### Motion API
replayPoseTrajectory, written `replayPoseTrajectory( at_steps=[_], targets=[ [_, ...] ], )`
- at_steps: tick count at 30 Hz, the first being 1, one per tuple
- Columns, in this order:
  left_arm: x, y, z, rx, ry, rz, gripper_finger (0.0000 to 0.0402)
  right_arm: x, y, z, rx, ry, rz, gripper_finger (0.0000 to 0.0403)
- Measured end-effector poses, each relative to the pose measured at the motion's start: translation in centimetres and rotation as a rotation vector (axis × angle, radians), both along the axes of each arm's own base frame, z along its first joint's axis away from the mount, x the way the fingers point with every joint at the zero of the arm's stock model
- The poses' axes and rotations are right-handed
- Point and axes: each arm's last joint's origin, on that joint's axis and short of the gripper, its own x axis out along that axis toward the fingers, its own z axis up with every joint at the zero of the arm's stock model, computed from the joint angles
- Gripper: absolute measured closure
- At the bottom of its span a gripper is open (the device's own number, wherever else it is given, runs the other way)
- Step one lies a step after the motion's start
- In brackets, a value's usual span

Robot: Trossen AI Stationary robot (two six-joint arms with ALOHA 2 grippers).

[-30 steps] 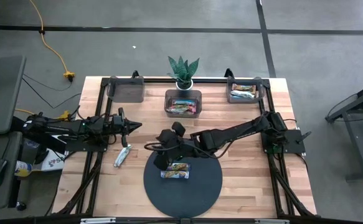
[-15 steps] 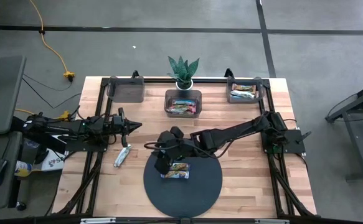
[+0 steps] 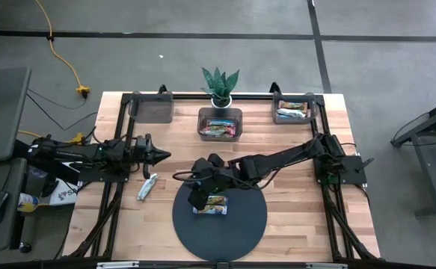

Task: Pick and place Granola Bars by type
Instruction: Put the yellow granola bar into the right black bin

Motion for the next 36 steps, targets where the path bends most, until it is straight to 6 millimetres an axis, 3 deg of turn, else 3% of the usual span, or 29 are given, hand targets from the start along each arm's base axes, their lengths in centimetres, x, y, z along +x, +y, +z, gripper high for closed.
replayPoseTrajectory(
  at_steps=[5,15,22,36],
  targets=[
    [-0.2,-0.1,2.0,-0.007,-0.065,-0.057,0.04,-0.5,-0.3,0.4,0.007,0.02,-0.014,0.0248],
    [-0.2,-0.2,2.4,-0.006,-0.073,-0.08,0.04,-3.1,-1.0,3.7,-0.09,0.013,-0.05,0.0298],
    [-0.2,-0.3,2.4,-0.009,-0.073,-0.111,0.04,-6.4,-1.2,6.5,-0.201,0.024,-0.097,0.0395],
    [-0.3,-0.4,2.5,-0.011,-0.076,-0.136,0.04,-15.3,-2.1,12.1,-0.337,0.038,-0.197,0.0403]
  ],
)
